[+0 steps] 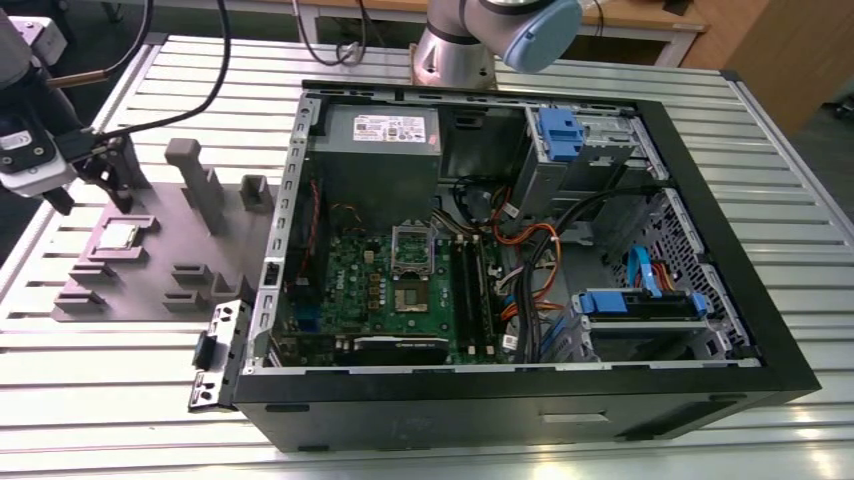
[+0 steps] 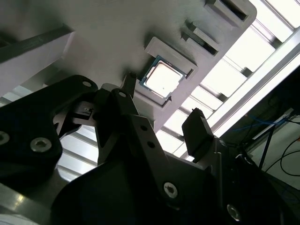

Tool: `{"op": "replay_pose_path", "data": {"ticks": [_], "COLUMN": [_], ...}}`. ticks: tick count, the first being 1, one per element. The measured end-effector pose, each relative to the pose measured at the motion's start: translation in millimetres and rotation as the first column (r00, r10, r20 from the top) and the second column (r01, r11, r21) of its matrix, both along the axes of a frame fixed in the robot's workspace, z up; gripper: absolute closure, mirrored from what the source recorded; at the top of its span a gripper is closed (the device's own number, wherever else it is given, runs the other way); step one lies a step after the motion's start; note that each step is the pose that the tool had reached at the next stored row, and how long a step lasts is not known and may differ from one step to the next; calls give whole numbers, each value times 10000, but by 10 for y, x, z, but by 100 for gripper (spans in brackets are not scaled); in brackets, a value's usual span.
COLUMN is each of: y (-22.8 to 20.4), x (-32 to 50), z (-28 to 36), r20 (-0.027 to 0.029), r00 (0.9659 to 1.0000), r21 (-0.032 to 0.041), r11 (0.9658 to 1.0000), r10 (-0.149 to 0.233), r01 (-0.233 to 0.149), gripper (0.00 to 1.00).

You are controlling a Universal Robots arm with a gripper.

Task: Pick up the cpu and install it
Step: 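Pick up the cpu and move it towards the insertion slot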

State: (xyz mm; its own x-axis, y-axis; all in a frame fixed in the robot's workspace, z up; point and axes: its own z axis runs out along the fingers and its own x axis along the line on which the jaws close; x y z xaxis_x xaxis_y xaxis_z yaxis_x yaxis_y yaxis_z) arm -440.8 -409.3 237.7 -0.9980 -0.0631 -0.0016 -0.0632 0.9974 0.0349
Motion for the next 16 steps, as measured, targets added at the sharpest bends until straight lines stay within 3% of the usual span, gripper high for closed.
{"op": "replay_pose_path", "data": {"ticks": [16], "y": [1], "x": [-28], "z": [-293], "r20": [1], "r00": [10000], "r21": [-9], "r11": [10000], "r10": [-89], "r01": [89], "gripper": [34]}}
